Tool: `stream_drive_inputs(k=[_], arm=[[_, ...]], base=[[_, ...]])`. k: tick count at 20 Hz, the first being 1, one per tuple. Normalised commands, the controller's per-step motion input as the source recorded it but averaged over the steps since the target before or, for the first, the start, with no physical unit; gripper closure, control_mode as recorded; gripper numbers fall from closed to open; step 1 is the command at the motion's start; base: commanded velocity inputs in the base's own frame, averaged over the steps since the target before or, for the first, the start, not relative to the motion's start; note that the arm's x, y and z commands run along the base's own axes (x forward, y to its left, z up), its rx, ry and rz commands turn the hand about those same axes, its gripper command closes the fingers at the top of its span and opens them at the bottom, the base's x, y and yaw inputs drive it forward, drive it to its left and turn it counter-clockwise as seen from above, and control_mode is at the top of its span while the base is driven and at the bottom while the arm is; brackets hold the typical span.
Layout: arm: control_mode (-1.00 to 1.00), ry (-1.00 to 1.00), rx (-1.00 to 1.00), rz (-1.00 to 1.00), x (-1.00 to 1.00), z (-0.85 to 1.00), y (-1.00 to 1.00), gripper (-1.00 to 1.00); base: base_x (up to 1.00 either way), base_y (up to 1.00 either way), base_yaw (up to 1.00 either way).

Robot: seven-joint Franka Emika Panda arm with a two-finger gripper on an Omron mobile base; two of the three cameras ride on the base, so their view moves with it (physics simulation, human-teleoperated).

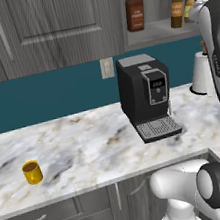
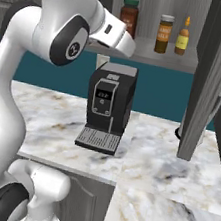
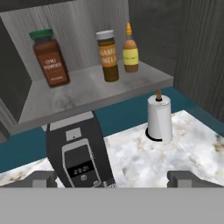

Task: Pick the cinnamon and honey bottle from the cabinet and place them next to the mug.

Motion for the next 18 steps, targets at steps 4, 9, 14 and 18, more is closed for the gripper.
stream_drive_inputs(k=[4,9,14,18], arm=[[-1.00,0.00,0.00,-0.06,0.10,0.00,-0.09,-1.00],[-1.00,-0.07,0.00,0.00,0.26,0.00,-0.02,-1.00],[-1.00,-0.04,0.00,0.00,0.54,0.00,-0.11,-1.00],[-1.00,0.00,0.00,0.00,0.74,0.00,-0.20,-1.00]], base=[[0.00,0.00,0.00],[0.00,0.00,0.00],[0.00,0.00,0.00],[0.00,0.00,0.00]])
